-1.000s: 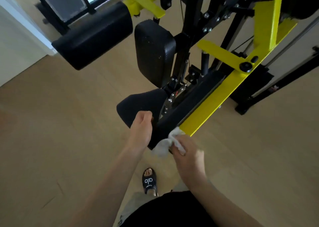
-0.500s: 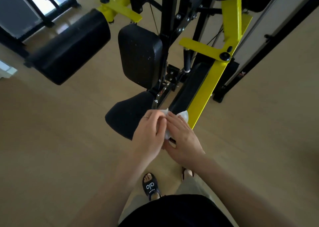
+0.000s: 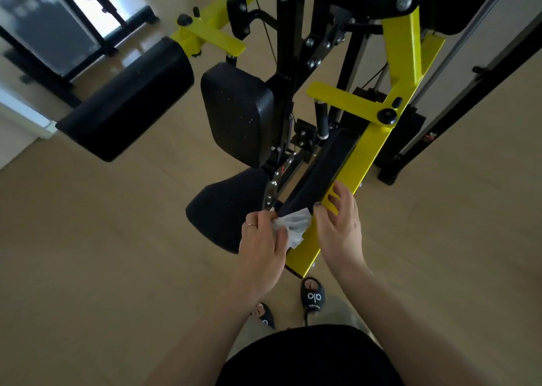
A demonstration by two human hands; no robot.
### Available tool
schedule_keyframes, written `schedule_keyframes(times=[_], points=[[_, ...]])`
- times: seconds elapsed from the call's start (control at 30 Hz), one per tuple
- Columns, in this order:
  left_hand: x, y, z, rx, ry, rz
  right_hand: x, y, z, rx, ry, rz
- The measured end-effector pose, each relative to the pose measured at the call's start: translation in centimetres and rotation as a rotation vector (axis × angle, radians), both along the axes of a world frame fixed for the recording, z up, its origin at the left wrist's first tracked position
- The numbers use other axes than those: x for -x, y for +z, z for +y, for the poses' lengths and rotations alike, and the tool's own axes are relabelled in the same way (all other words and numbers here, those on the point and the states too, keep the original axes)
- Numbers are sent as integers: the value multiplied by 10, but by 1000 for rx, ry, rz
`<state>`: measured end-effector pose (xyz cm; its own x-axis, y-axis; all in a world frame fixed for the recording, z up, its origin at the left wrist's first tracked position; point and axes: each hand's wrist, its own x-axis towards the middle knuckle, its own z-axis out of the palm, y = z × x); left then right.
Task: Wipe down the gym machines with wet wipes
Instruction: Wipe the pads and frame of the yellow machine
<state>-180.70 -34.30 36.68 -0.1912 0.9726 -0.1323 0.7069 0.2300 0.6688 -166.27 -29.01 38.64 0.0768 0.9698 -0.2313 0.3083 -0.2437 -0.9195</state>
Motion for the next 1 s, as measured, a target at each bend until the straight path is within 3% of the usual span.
schedule_keyframes(times=[0.27, 0.37, 0.53, 0.73, 0.9, 1.0], points=[[-8, 20, 36, -114, 11, -134, 11, -5, 10, 139, -118, 170], [-8, 16, 41, -23, 28, -217, 14, -2, 14, 164, -169, 178], [6, -2, 29, 125, -149, -86, 27, -8, 12, 166, -299, 196], [27, -15, 7, 191, -219, -257, 55, -3, 4, 193, -423, 303], [38, -12, -3, 232, -235, -528, 62, -5, -6, 220, -498, 383], [41, -3, -6, 218, -232, -531, 62, -4, -10, 241, -512, 418]])
